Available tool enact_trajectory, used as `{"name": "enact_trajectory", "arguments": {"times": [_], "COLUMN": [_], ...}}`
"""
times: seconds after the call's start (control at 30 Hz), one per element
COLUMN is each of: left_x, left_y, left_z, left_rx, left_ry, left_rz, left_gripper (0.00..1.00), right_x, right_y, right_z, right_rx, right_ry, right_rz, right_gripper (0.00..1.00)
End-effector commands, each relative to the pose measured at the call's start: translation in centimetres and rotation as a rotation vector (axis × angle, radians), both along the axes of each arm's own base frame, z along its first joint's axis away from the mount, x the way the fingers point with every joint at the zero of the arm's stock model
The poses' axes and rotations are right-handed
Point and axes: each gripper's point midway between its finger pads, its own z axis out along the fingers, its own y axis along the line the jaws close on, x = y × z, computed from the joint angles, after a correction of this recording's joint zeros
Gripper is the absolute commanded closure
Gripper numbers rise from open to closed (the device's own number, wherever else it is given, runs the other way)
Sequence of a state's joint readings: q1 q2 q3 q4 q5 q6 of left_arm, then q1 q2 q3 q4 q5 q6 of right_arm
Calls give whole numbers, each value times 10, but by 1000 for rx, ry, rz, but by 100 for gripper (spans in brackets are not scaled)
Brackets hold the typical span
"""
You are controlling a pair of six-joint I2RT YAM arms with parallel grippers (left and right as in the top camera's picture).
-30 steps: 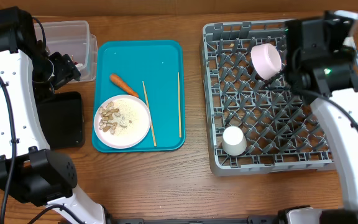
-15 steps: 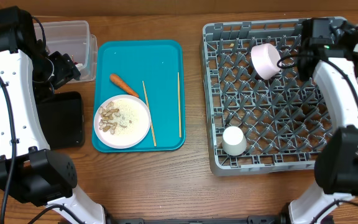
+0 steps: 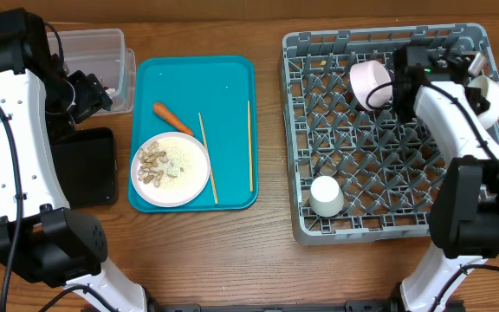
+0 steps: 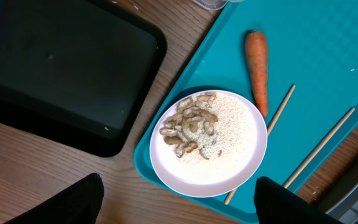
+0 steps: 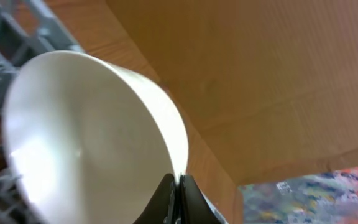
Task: Sort waste into correct bins and load items into the dishwasher
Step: 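Lift the white bowl into the rack beside the pink bowl, then open the right gripper and raise it from the rack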
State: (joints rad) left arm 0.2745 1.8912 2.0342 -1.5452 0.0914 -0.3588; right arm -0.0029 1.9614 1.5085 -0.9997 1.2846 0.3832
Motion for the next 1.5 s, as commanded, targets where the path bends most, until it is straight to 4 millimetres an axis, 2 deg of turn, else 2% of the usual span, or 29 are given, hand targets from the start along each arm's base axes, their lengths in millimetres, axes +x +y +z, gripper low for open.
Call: {"name": "enact_trajectory", "arguments": {"times": [0.0, 0.23, 0.37, 0.47, 0.57, 0.8, 0.9, 1.0, 1.07, 1.3, 1.47], "left_x": [2, 2, 2, 3, 3, 3, 3, 3, 3, 4, 5], "left_y": [-4, -4, -4, -4, -4, -4, -3, -4, -5, -9, -31], "left_z": [2, 2, 2, 2, 2, 2, 2, 2, 2, 2, 1], "left_rx": [0, 1, 1, 2, 2, 3, 6, 8, 7, 4, 4], "left_ry": [-9, -11, -11, -14, -13, -13, -12, -12, -13, -13, -3], "left_rz": [-32, -32, -32, -32, -33, -33, -41, -48, -51, -62, -130], "left_gripper": [20, 20, 20, 20, 20, 20, 20, 20, 20, 20, 19], "right_x": [5, -1, -10, -20, -22, -25, -30, -37, -40, -43, -44], "right_y": [24, 61, 67, 63, 62, 70, 75, 86, 99, 163, 192], "right_z": [-16, -44, -54, -43, -26, 32, 54, 70, 74, 66, 63], "right_rx": [77, 245, 312, 292, 297, 391, 470, 594, 701, 1035, 1167], "right_ry": [9, 120, 163, 111, 56, -129, -219, -298, -329, -166, -108], "right_rz": [57, 132, 124, 72, 67, 108, 132, 171, 210, 497, 612], "right_gripper": [96, 96, 67, 51, 49, 40, 29, 12, 0, 0, 0]}}
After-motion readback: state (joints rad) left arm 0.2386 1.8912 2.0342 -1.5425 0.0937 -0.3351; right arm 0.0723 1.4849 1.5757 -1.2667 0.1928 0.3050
